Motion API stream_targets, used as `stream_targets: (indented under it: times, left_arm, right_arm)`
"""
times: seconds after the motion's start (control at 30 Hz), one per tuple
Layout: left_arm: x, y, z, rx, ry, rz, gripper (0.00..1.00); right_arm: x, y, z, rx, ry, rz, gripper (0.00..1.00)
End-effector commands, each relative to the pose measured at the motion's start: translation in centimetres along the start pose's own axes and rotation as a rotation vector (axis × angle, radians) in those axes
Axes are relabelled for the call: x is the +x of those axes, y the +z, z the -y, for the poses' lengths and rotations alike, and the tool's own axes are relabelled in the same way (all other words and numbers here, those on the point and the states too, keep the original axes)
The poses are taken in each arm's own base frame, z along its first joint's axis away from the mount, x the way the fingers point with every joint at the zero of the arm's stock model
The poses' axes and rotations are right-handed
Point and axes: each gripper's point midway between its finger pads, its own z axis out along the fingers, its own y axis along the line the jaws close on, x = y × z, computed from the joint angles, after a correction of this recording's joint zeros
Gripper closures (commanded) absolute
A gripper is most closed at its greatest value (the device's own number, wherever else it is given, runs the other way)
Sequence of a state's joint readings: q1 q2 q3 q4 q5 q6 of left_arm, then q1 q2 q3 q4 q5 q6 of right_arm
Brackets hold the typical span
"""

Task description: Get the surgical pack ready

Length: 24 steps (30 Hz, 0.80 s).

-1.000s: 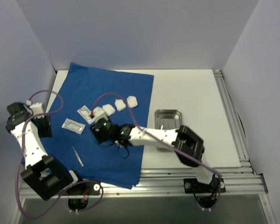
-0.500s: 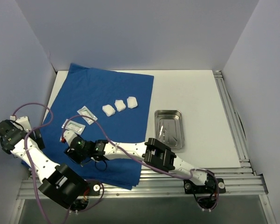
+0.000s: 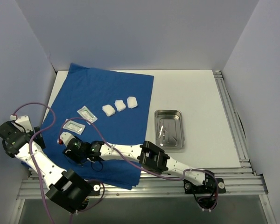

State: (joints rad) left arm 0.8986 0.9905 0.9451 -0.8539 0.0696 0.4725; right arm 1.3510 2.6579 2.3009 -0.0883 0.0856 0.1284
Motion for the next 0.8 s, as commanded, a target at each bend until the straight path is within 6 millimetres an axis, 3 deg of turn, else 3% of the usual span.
stream_targets:
  times: [0.0, 0.17, 0.33, 0.43, 0.67, 0.77]
  left_arm:
    - [-1.1, 0.3, 0.1, 0.013, 0.005, 0.057, 0.19]
    - [-0.9, 0.4, 0.7, 0.036, 0.007, 0.073, 0.19]
    - [-1.1, 0.5, 1.4, 0.076, 0.012, 0.088, 0.19]
    - [-1.1, 0.6, 1.6, 0.087, 0.026, 0.093, 0.19]
    - [-1.1, 1.1, 1.6, 0.092, 0.037, 0.093, 0.19]
    - [-1.0, 1.1, 1.7, 0.096, 0.039, 0.092, 0.19]
  right_arm:
    - [4.6, 0.4, 0.1, 0.035, -0.058, -0.138, 0.53]
    - [6.8, 0.6, 0.0, 0.063, -0.083, -0.192, 0.56]
    - [8.2, 0.0, 0.6, 0.106, -0.077, -0.243, 0.68]
    - [7.8, -0.6, 0.8, 0.114, -0.061, -0.243, 0.78]
    - [4.6, -1.8, 0.4, 0.108, -0.003, -0.176, 0.99]
    - [3.1, -2.4, 0.1, 0.095, 0.020, -0.145, 1.00]
